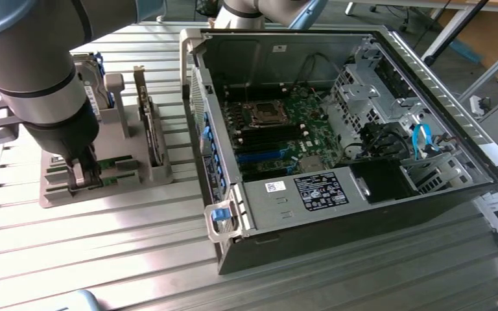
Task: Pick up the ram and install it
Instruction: 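Pick up the ram and move it above insertion slot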
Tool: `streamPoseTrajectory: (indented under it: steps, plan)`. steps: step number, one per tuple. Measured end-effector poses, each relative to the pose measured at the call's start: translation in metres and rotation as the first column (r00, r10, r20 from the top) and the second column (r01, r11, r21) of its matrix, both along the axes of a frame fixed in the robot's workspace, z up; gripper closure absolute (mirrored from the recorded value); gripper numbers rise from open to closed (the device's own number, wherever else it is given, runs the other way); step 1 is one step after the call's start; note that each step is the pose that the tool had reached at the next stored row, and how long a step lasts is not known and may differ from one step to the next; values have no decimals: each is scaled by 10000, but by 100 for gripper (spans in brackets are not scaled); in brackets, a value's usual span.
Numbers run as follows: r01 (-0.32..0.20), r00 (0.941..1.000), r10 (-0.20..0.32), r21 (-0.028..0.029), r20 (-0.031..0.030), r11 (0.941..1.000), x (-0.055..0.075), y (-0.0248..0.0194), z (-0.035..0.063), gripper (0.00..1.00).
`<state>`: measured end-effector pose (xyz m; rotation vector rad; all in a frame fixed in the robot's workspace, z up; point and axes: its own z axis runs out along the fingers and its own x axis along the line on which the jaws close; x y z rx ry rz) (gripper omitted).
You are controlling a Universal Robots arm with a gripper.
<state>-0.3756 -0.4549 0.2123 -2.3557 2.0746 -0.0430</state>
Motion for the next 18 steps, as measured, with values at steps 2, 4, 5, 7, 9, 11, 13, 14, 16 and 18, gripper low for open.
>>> streamPoseTrajectory:
  steps: [2, 4, 5, 7, 9, 11, 13, 14, 16, 18]
  plan:
    - [0, 10000, 0, 0, 0, 10000, 0, -1, -13, 70]
    - [0, 10000, 0, 0, 1, 10000, 0, -1, -24, 70]
    - [0, 10000, 0, -1, -1, 10000, 0, -1, -30, 70]
    - [0, 10000, 0, 1, 1, 10000, 0, -1, -46, 70]
    - [0, 10000, 0, -1, 0, 10000, 0, -1, -53, 70]
    - [0, 10000, 0, -1, -1, 10000, 0, -1, -58, 70]
    - [0, 10000, 0, -1, -1, 10000, 0, -1, -58, 70]
    - [0, 10000, 0, 0, 1, 10000, 0, -1, -59, 70]
    - [0, 10000, 0, 0, 0, 10000, 0, -1, -59, 70]
    - [0, 10000, 0, 0, 0, 10000, 0, -1, -59, 71]
